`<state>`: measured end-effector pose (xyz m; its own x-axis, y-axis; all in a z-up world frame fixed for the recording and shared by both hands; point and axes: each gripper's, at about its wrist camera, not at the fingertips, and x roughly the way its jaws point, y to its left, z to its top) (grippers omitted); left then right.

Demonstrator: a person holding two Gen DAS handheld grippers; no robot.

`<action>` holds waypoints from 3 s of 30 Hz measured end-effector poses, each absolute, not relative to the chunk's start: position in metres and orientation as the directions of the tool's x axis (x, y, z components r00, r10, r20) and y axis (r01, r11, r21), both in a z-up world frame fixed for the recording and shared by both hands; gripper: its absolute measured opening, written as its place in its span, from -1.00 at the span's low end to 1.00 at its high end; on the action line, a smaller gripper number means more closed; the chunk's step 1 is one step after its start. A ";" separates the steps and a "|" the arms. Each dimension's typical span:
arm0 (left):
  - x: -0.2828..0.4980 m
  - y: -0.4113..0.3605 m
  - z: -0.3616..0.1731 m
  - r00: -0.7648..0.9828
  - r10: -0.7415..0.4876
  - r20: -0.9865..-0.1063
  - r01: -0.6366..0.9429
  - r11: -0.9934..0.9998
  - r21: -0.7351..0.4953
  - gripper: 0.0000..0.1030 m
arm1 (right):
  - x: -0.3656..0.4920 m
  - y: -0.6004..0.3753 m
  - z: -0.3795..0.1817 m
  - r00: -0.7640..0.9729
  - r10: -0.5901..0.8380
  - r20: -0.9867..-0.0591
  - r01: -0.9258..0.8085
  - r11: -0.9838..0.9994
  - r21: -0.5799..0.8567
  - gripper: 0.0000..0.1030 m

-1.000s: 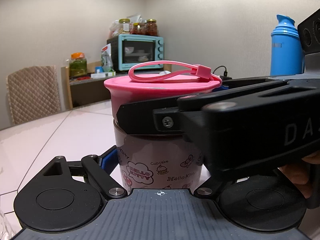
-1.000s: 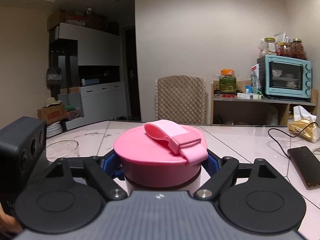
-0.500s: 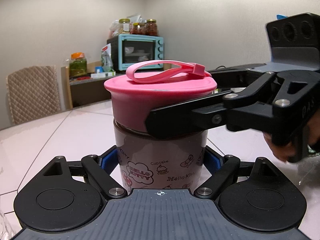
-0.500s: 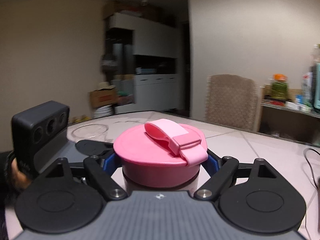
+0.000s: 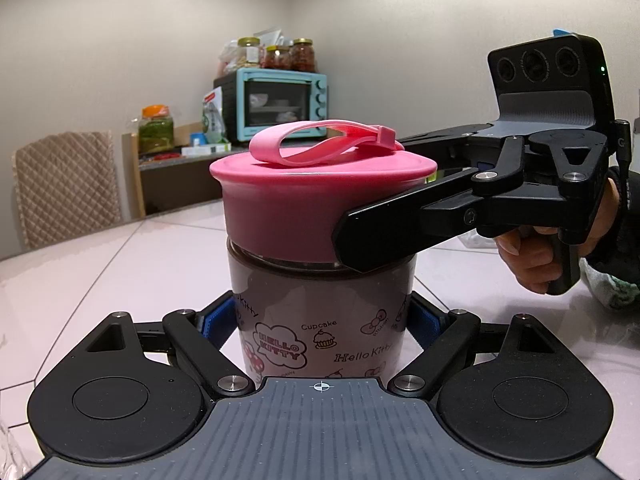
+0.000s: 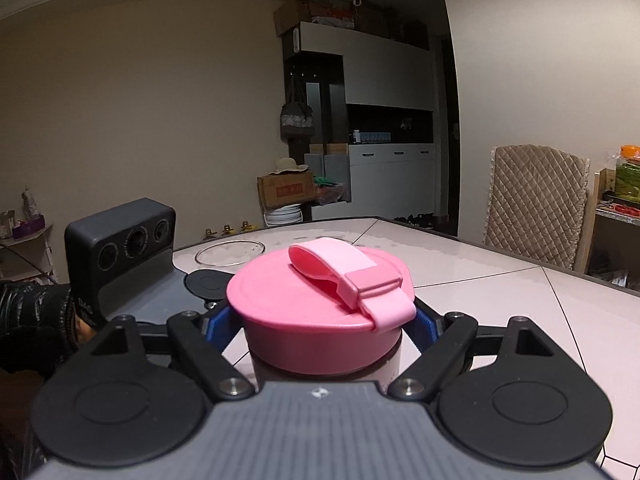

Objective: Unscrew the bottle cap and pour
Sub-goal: 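Regrasp the pink cap with the right gripper, twist, and release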

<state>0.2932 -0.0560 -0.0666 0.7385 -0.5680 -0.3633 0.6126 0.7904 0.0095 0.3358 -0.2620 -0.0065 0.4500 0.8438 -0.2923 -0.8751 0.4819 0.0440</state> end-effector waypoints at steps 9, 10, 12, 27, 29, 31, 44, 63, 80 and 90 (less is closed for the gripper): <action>0.293 -0.055 -0.067 0.739 -0.568 -0.363 0.613 0.790 0.010 0.75 | 0.309 -0.255 0.001 0.607 0.735 -0.301 -0.762 0.646 0.043 0.90; 0.293 -0.056 -0.067 0.739 -0.568 -0.363 0.613 0.790 0.010 0.75 | 0.303 -0.252 0.001 0.636 0.710 -0.301 -0.737 0.675 0.038 0.90; 0.293 -0.056 -0.067 0.739 -0.568 -0.363 0.613 0.790 0.010 0.75 | 0.296 -0.249 0.001 0.666 0.687 -0.292 -0.710 0.703 0.037 0.90; 0.292 -0.056 -0.067 0.739 -0.568 -0.363 0.613 0.790 0.011 0.75 | 0.278 -0.218 -0.017 0.846 0.469 -0.251 -0.476 0.879 0.038 0.91; 0.292 -0.056 -0.067 0.739 -0.568 -0.363 0.613 0.790 0.010 0.75 | 0.277 -0.213 -0.018 0.855 0.460 -0.240 -0.468 0.884 0.026 0.91; 0.292 -0.056 -0.067 0.739 -0.568 -0.363 0.613 0.790 0.010 0.75 | 0.277 -0.208 -0.019 0.861 0.451 -0.234 -0.460 0.888 0.020 0.90; 0.291 -0.056 -0.067 0.739 -0.568 -0.363 0.613 0.790 0.011 0.75 | 0.280 -0.198 -0.020 0.877 0.421 -0.229 -0.427 0.904 0.025 0.74; 0.291 -0.057 -0.067 0.739 -0.568 -0.363 0.612 0.791 0.009 0.75 | 0.303 -0.233 -0.015 0.703 0.663 -0.257 -0.680 0.733 0.028 0.65; 0.290 -0.058 -0.066 0.739 -0.568 -0.363 0.612 0.791 0.008 0.75 | 0.347 -0.265 0.001 0.403 0.870 -0.285 -0.900 0.434 0.052 0.65; 0.290 -0.058 -0.066 0.739 -0.568 -0.363 0.612 0.791 0.008 0.75 | 0.310 -0.250 0.003 0.602 0.743 -0.292 -0.770 0.637 0.035 0.94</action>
<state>0.2899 -0.0576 -0.0663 0.7386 -0.5681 -0.3630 0.6122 0.7907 0.0082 0.3103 -0.2503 0.0033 0.6020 0.7432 -0.2921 -0.7699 0.6373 0.0347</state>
